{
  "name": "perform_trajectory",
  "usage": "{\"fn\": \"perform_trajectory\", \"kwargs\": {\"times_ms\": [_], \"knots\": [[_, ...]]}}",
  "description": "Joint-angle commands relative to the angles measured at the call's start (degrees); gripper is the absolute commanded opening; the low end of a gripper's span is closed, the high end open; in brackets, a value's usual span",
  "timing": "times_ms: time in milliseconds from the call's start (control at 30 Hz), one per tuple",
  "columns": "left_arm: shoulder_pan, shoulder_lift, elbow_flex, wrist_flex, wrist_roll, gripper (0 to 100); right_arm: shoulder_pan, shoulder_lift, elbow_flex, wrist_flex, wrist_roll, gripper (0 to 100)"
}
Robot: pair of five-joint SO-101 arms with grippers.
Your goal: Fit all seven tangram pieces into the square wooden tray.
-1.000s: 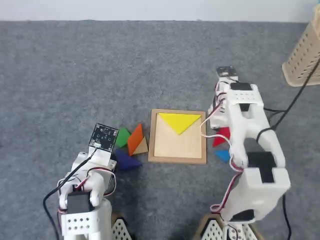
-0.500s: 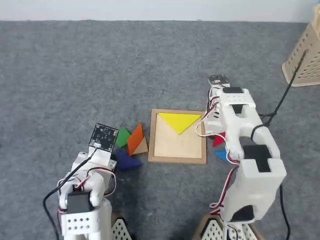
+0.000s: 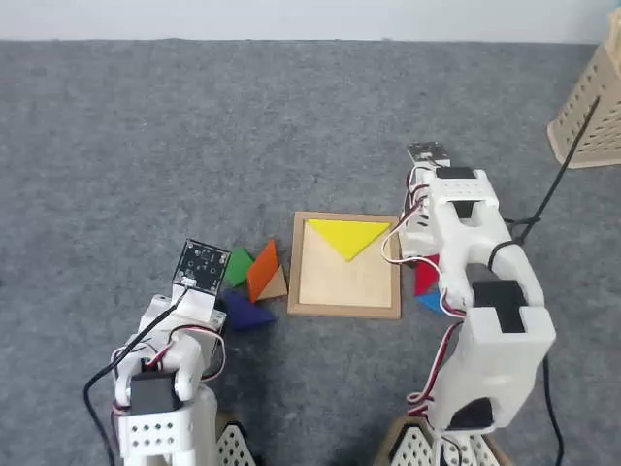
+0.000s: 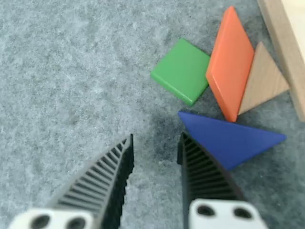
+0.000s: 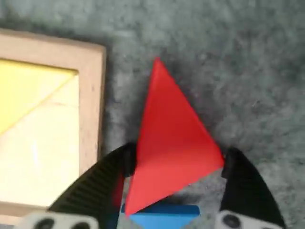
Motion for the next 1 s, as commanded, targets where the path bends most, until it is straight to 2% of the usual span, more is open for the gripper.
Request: {"fn": "perform_trajectory", "kwargs": {"times_ms": [0, 200, 467, 667, 967], "knots": [[0.18, -1.05, -0.31, 0.26, -0.09, 15, 0.57, -8.04, -1.76, 1.36, -0.53, 23.3], [0.18, -1.05, -0.31, 0.26, -0.09, 15, 0.57, -13.67, -0.26, 2.42, 1.49, 19.8], [0.18, -1.05, -0.31, 0.26, -0.09, 15, 0.31, -12.18, -0.18, 1.19, 2.81, 19.9], [0.18, -1.05, -0.31, 0.26, -0.09, 15, -0.04, -5.32, -0.26, 0.4, 5.54, 28.0], [0.18, -1.05, -0.31, 0.26, -0.09, 15, -0.04, -1.63, -0.26, 0.31, 5.71, 28.7]]}}
